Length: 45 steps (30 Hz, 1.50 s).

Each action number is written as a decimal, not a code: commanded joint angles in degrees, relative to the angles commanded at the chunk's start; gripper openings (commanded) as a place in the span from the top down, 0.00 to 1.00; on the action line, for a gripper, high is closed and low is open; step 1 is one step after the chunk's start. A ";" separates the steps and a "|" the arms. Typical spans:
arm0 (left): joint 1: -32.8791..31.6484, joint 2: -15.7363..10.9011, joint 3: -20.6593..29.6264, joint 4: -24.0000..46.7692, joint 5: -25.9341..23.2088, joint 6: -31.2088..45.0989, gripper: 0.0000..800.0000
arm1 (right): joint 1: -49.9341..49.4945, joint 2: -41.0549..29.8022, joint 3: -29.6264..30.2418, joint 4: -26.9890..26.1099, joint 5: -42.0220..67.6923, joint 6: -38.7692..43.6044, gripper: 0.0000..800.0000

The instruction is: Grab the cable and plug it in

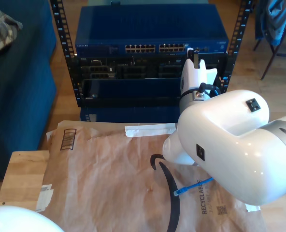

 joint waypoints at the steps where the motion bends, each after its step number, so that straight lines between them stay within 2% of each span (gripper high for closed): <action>1: 0.00 0.00 0.00 0.00 0.00 0.00 0.00 | 0.00 0.00 -0.09 0.00 0.00 0.00 1.00; 29: 0.00 0.00 0.00 0.00 0.00 0.00 0.00 | 0.26 1.93 -3.60 -0.18 0.26 -0.09 1.00; 30: 0.00 0.00 0.00 0.00 0.09 0.00 0.00 | 0.26 1.93 -3.52 -0.18 0.26 -0.09 0.96; 32: 0.00 0.00 0.00 0.00 0.09 0.00 0.00 | 0.18 1.76 -3.25 -0.18 0.44 -0.18 0.79; 34: 0.00 0.00 0.00 0.00 0.09 0.00 0.00 | 0.26 1.58 -3.16 -0.18 0.44 -0.18 0.69; 37: 0.00 0.00 0.00 0.00 0.09 0.00 0.00 | 0.70 0.35 -1.41 -0.18 0.79 -0.18 0.64; 45: 0.00 0.00 0.00 0.00 0.00 0.00 0.00 | 0.97 -10.11 11.16 -0.18 3.43 -0.18 0.53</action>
